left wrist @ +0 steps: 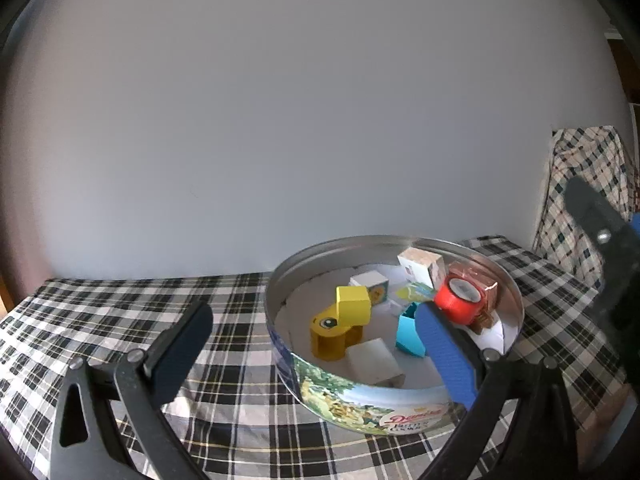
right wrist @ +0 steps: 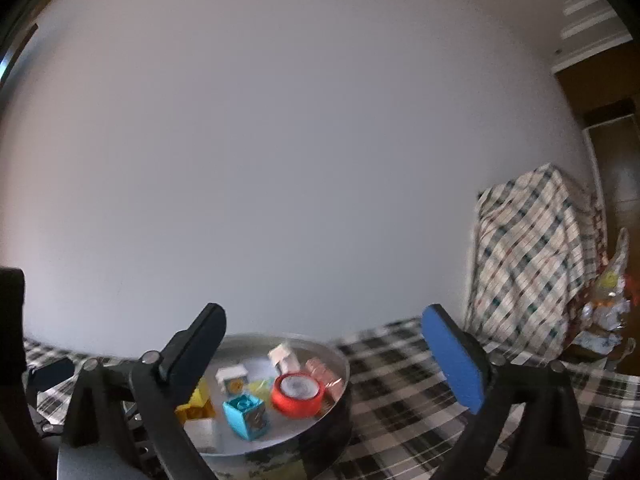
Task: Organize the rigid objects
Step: 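Withdraw both grippers up and away from the filled tin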
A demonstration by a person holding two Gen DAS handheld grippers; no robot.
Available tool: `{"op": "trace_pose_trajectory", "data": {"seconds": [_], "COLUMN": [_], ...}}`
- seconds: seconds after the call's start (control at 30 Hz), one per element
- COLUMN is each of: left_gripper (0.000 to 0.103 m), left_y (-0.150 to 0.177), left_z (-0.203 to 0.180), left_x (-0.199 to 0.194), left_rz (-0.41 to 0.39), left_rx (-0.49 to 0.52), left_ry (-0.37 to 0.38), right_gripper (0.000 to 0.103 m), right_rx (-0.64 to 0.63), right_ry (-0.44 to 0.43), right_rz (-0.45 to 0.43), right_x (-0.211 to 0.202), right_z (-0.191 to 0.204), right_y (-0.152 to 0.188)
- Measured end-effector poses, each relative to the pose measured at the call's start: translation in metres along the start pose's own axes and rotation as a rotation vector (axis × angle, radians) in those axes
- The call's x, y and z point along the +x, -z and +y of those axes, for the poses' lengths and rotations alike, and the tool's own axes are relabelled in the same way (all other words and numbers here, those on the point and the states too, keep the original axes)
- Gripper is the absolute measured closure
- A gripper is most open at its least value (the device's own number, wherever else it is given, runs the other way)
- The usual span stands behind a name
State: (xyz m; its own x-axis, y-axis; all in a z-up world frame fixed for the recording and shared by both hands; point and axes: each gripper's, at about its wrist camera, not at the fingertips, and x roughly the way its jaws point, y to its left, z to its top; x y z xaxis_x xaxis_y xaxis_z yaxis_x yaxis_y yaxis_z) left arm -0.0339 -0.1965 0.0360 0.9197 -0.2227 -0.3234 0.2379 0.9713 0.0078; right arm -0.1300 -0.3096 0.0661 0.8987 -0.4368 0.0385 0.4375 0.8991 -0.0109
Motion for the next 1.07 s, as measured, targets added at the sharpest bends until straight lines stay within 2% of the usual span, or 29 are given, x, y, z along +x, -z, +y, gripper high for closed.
{"op": "trace_pose_trajectory", "data": {"seconds": [0.1,0.37,0.53,0.7,1.07], "left_gripper": [0.0,0.0,0.0,0.0,0.0], "left_y": [-0.0017,-0.0039,-0.0038,-0.0031,-0.0017], "left_z": [-0.0021,-0.0097,-0.0074,-0.004,-0.0015], "left_x": [0.0016,-0.0059,-0.0065,-0.004,0.0016], "left_rz": [0.007,-0.024,-0.019,-0.003,0.027], "left_rx": [0.004,0.037,0.02,-0.001,-0.018], "left_ry": [-0.009,-0.035,-0.034,0.01,0.014], "right_gripper": [0.001,0.001,0.001,0.001,0.001], "right_rx": [0.011,0.017,0.023,0.033,0.072], "right_ry": [0.007,0.0,0.003,0.01,0.077], "right_rz": [-0.027,-0.017,-0.021,-0.012,0.028], "right_x": [-0.0048,-0.0014,-0.0024,-0.0019,0.0034], "right_z": [-0.0027,-0.0034,-0.0039,-0.0037,-0.0091], "right_y": [-0.0014,-0.0027,-0.0017,-0.0011,-0.0003]}}
